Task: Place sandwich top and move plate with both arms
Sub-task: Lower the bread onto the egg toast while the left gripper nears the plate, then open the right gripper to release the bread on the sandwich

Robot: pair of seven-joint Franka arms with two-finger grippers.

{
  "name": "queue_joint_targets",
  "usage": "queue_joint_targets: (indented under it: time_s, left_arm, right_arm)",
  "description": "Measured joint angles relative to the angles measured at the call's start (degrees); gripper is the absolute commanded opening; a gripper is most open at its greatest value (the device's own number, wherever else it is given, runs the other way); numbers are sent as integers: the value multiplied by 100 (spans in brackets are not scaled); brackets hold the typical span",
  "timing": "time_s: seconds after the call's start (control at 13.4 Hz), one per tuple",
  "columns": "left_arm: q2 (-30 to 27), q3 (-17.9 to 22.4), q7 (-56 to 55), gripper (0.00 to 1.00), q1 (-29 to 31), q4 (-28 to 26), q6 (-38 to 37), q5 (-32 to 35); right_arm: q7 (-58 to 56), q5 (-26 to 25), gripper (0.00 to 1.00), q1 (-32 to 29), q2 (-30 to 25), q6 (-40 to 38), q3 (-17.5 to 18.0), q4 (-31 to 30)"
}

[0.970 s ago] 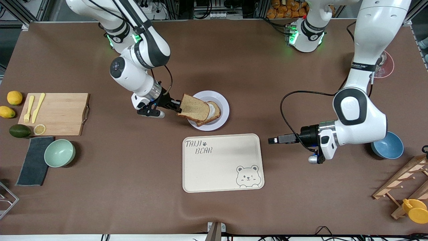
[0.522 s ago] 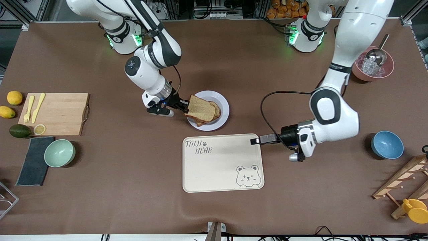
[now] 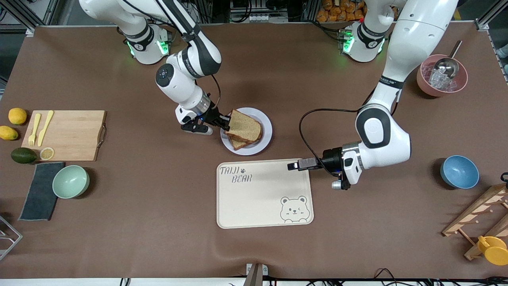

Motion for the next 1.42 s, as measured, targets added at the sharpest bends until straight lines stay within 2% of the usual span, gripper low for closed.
queue_joint_targets:
  time_s: [0.3, 0.45, 0.67, 0.75, 0.82, 0.9, 1.42]
  left_arm:
    - [21, 0, 133, 100, 0, 6, 0, 0]
    - [21, 0, 182, 100, 0, 6, 0, 0]
    - [45, 2, 183, 100, 2, 4, 0, 0]
    - [78, 3, 183, 100, 2, 4, 0, 0]
    - [109, 3, 184, 100, 2, 5, 0, -1]
    - [129, 3, 185, 100, 3, 5, 0, -7]
    - [194, -22, 573, 100, -281, -49, 56, -989]
  right_arm:
    - [57, 10, 38, 0, 39, 11, -5, 1]
    - [76, 15, 59, 0, 46, 20, -5, 2]
    - [88, 24, 74, 0, 46, 31, -8, 27]
    - [89, 28, 74, 0, 46, 35, -21, 44]
    - [90, 33, 81, -2, 46, 35, -45, 73]
    - [92, 47, 100, -18, 46, 23, -72, 109]
    - [86, 63, 100, -629, 4, -512, -179, 588]
